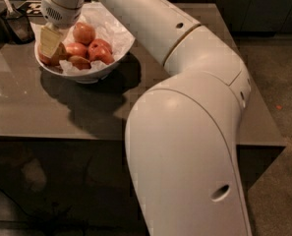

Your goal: Pick apple from white bowl

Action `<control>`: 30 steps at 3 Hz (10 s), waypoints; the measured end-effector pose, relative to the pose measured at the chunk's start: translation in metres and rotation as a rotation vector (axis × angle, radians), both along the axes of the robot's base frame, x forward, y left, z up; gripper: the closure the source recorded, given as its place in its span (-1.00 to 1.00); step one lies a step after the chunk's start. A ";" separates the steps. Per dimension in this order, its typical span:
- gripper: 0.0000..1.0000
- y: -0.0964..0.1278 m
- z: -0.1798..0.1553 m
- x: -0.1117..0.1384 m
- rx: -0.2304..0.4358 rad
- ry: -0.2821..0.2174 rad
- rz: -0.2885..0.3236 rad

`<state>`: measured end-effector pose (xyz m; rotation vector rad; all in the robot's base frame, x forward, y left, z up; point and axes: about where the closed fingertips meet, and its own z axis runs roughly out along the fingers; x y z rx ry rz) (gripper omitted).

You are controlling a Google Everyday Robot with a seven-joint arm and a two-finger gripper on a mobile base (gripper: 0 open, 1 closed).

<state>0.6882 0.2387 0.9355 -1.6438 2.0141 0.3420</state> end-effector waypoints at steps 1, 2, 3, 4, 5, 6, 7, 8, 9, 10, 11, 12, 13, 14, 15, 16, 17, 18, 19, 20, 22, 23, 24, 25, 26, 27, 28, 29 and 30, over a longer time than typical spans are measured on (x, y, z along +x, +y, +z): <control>1.00 0.003 0.028 -0.013 0.012 -0.069 -0.017; 1.00 0.000 0.052 -0.023 0.012 -0.126 -0.032; 0.64 0.000 0.053 -0.023 0.012 -0.128 -0.032; 0.15 0.000 0.053 -0.023 0.012 -0.128 -0.032; -0.32 0.000 0.053 -0.023 0.012 -0.128 -0.032; -0.76 0.000 0.053 -0.023 0.012 -0.128 -0.032; -1.00 0.000 0.053 -0.023 0.012 -0.128 -0.032; -1.00 0.000 0.053 -0.023 0.012 -0.128 -0.032; -1.00 0.010 0.043 -0.007 -0.039 -0.129 0.002; -1.00 0.005 0.035 -0.002 -0.039 -0.116 -0.001; -1.00 -0.002 0.014 0.011 -0.026 -0.088 0.002; -1.00 -0.002 0.014 0.011 -0.026 -0.088 0.002; -1.00 0.000 0.009 0.012 -0.014 -0.095 0.002; -1.00 -0.001 0.007 0.014 0.007 -0.117 -0.011; -1.00 0.000 0.004 0.013 0.025 -0.124 -0.006; -0.70 0.000 0.004 0.013 0.025 -0.124 -0.006; -0.54 0.000 0.004 0.013 0.025 -0.124 -0.006; -0.88 0.000 0.004 0.013 0.025 -0.124 -0.006; -1.00 0.005 -0.008 0.015 0.012 -0.093 0.020; -1.00 0.008 -0.021 0.018 0.004 -0.054 0.032; -0.15 0.011 -0.027 0.021 0.007 -0.041 0.031; 0.32 0.011 -0.027 0.021 0.007 -0.041 0.031; 0.79 0.011 -0.027 0.021 0.007 -0.041 0.032; 1.00 0.011 -0.027 0.021 0.007 -0.041 0.031; 1.00 0.012 -0.020 0.019 0.007 -0.060 0.017; 1.00 0.014 0.012 0.014 -0.022 -0.106 -0.030; 1.00 0.012 0.042 0.008 -0.029 -0.132 -0.066; 1.00 0.006 0.074 0.004 -0.015 -0.147 -0.100; 1.00 -0.003 0.114 -0.005 0.022 -0.182 -0.128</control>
Offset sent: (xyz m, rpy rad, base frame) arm -0.0370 -0.0055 0.0866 0.0178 -0.2018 -0.0545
